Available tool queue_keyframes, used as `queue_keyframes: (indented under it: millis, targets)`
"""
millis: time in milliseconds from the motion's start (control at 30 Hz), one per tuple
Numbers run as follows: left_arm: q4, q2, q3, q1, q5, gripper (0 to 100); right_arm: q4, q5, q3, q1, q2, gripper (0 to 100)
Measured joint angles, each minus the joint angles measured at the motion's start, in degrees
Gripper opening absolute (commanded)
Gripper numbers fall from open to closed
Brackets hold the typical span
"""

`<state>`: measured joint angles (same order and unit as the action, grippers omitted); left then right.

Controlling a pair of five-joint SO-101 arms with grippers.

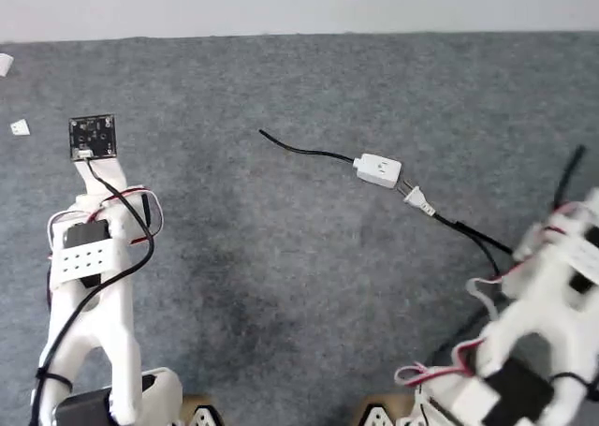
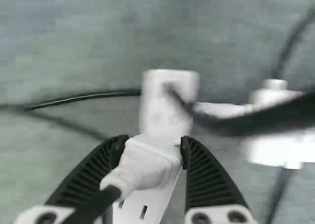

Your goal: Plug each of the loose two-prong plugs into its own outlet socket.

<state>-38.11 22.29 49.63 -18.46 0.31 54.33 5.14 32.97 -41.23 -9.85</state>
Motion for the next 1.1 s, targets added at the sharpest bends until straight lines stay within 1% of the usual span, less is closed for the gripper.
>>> queue_keyframes:
  millis: [67,167,233,267,300,367,467,633,700,733,833,933,1000,1100]
  targets:
    - [0.0,0.0,0.0,0.0,0.0,4,-2.9,1.3,0.0,-4.0,3.2,7.2]
    - [0.0,0.0,0.0,0.0,0.0,12,-4.1,1.8,-0.5,-7.8,6.9,24.4]
    - [0.0,0.0,1.0,0.1,0.0,17,-2.5,1.9,-1.9,-8.3,7.9,35.8]
    - [0.0,0.0,1.5,0.5,0.0,19,-1.2,1.9,-2.8,-8.3,8.2,39.4]
    - [0.0,-0.1,1.8,1.2,0.0,20,0.4,1.9,-3.9,-8.3,8.2,40.3]
    - [0.0,-0.1,2.1,2.3,-0.1,20,4.9,1.9,-6.5,-8.3,8.2,37.4]
    - [0.0,-0.1,2.1,2.8,-0.2,20,13.8,1.6,-11.1,-6.9,7.6,29.9]
    - [0.0,-0.1,2.1,3.1,-0.2,19,24.4,-5.5,-15.0,-2.3,-0.8,13.6]
    - [0.0,-0.1,2.1,3.2,-0.2,19,27.2,-8.4,-15.1,1.1,-5.8,8.4]
    - [0.0,-0.1,2.2,3.4,-0.2,19,28.0,-9.3,-15.1,3.4,-8.4,7.6]
    - [0.0,-0.1,2.8,4.4,-0.2,19,27.3,-10.0,-12.3,12.7,-15.2,13.9]
    - [0.0,-0.1,2.8,4.3,-0.2,19,22.0,-9.2,-8.6,22.6,-17.0,22.0]
    - [0.0,-0.1,2.8,4.3,-0.2,19,17.1,-7.3,-8.3,27.1,-15.5,26.1]
    - [0.0,-0.1,2.8,3.7,-0.2,19,11.3,-2.4,-8.7,30.9,-8.6,29.9]
